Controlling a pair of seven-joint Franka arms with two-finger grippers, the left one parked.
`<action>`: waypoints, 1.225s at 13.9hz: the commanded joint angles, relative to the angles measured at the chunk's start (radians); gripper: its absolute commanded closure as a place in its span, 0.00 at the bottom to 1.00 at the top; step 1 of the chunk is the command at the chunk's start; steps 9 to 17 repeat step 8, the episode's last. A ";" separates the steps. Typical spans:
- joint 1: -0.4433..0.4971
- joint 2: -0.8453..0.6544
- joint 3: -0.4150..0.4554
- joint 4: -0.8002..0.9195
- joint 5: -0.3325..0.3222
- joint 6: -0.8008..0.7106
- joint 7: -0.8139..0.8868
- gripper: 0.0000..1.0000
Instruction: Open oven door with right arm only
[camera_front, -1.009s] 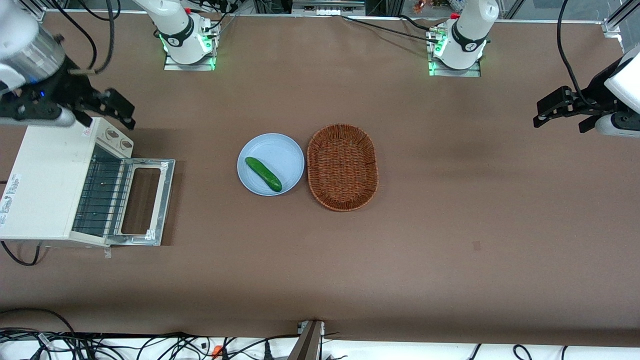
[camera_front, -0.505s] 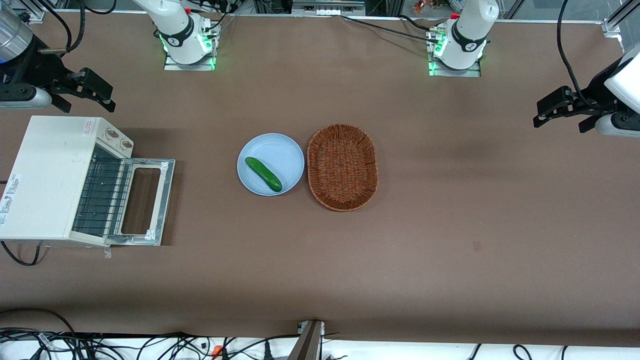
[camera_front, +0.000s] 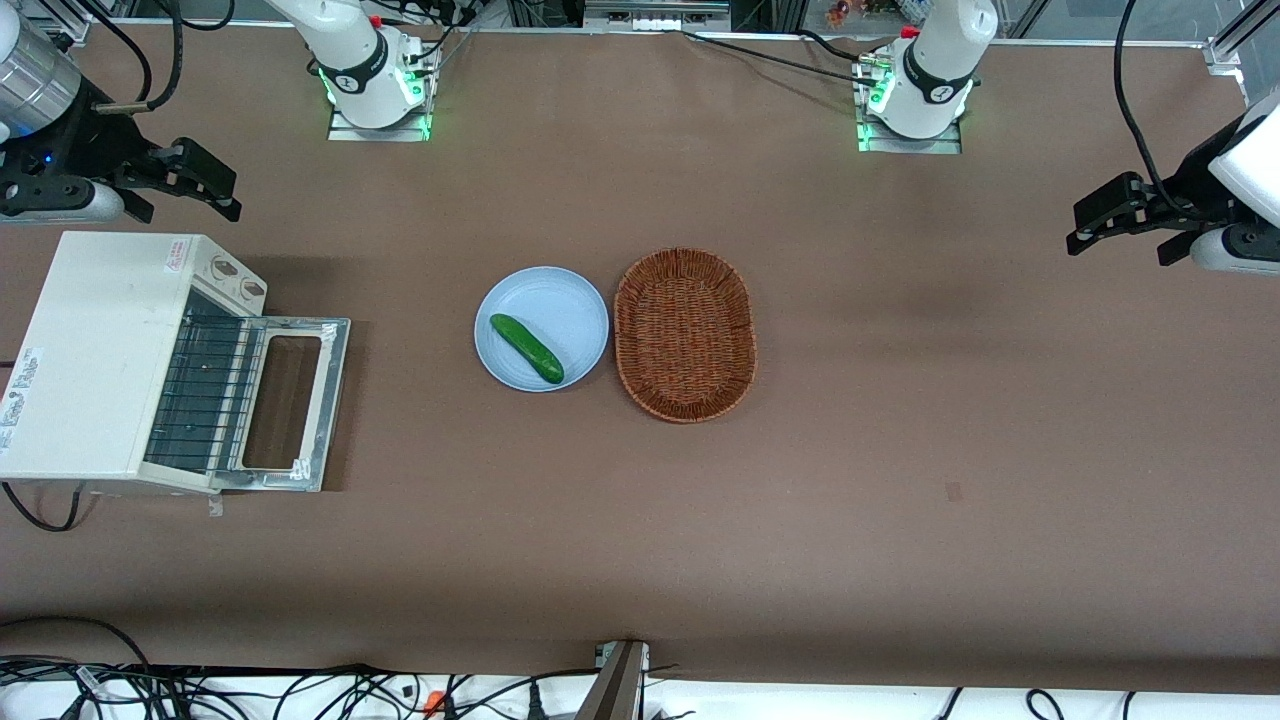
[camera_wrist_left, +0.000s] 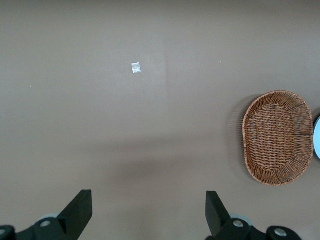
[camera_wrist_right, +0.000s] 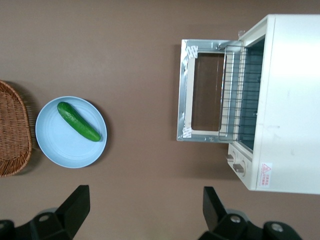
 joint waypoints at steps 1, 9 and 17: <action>-0.008 -0.008 0.004 0.000 0.020 -0.020 -0.013 0.00; -0.008 -0.010 0.001 0.013 0.022 -0.022 -0.033 0.00; -0.008 -0.010 0.001 0.013 0.022 -0.022 -0.033 0.00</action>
